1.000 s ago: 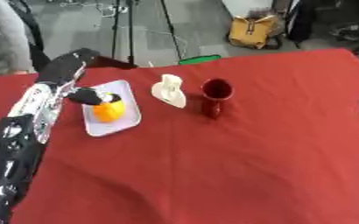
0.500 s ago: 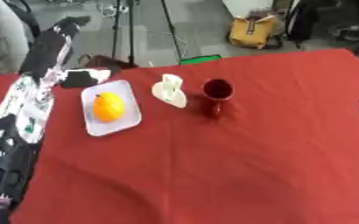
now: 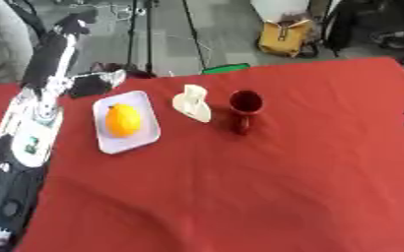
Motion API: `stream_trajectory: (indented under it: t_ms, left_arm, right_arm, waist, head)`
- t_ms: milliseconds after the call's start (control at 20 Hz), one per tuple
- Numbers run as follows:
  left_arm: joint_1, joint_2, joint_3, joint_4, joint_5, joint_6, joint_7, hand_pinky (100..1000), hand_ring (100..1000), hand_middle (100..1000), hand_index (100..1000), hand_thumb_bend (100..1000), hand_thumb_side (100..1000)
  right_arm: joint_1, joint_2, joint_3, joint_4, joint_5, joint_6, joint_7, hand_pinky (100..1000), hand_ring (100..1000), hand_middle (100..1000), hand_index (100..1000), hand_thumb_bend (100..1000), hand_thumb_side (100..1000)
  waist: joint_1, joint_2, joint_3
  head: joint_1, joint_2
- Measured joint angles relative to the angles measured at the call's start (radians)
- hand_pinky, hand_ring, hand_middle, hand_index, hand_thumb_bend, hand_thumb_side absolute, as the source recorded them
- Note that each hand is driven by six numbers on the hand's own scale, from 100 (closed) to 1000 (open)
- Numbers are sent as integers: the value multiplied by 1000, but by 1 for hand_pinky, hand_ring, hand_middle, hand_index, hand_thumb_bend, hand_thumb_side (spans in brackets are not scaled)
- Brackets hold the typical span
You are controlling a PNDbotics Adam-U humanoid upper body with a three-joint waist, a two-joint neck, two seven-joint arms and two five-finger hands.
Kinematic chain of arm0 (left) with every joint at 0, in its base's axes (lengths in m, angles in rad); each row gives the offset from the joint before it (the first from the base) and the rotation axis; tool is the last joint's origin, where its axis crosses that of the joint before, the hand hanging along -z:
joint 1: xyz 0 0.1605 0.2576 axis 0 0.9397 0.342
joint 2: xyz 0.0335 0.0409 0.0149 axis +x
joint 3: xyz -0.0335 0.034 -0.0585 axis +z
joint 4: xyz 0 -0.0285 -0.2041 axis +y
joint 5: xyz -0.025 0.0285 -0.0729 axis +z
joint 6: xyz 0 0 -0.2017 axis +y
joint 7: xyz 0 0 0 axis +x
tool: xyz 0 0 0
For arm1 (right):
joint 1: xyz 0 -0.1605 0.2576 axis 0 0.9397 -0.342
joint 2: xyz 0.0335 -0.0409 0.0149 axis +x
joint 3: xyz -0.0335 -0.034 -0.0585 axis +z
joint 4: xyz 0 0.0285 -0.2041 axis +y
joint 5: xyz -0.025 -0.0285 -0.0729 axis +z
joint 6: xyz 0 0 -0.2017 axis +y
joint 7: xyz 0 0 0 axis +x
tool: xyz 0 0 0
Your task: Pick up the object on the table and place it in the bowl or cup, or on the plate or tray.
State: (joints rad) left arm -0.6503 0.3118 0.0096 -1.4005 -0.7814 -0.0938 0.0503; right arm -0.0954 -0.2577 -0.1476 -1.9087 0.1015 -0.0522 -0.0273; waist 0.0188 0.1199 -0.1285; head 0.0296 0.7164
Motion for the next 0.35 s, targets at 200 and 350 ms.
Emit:
stream_trajectory:
  t_ms: [200,350]
  left_arm:
    - [4,14,-6,-14,74,6,-17,749,771,789,950,688,534]
    - [11,23,-7,-31,132,11,-23,747,769,787,950,682,531]
  right_arm:
    - [0,0,0,0,0,0,0,517,571,799,865,546,701]
    - [0,0,0,0,0,0,0,517,570,798,865,546,702]
  waist:
    - [1,0,0]
    - [1,0,0]
  head:
    - [0,0]
    - [0,0]
